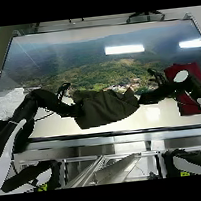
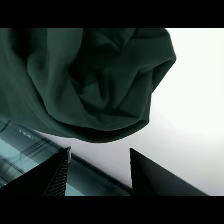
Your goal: Fold the shirts.
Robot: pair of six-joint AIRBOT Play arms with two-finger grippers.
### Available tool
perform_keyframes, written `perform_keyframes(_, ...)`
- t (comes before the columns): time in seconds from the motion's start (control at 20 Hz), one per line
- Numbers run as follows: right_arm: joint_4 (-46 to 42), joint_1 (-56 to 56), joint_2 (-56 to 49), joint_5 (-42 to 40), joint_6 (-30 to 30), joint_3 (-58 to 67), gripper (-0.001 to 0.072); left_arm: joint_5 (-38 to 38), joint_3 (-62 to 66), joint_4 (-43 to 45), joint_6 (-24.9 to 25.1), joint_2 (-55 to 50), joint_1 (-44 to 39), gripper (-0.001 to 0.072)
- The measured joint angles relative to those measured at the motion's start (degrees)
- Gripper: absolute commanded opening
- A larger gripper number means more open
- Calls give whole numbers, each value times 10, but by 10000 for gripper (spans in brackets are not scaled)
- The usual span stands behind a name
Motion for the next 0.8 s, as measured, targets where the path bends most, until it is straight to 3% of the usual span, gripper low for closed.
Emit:
perform_keyframes(0.05, 7, 1, 0, -10, -8, -12, 441, -23, -7, -1, 9, -3, 0, 686)
perform_keyframes(0.1, 12, 1, -1, -21, -14, -21, 441, -38, -8, -1, 15, -10, 0, 628)
perform_keyframes(0.15, 16, 2, -3, -31, -19, -27, 441, -47, -5, -2, 22, -19, -2, 470)
perform_keyframes(0.3, 34, 2, -9, -54, -39, -37, 441, -50, 18, -3, 38, -49, -10, 132)
perform_keyframes(0.4, 52, 2, -11, -61, -57, -39, 440, -41, 34, -3, 45, -61, -19, 20)
perform_keyframes(0.75, 95, 2, -13, -82, -123, -26, 432, 1, 64, 1, 59, -64, -17, 22)
perform_keyframes(0.8, 97, 2, -13, -83, -126, -23, 434, 11, 65, 1, 62, -58, -12, 118)
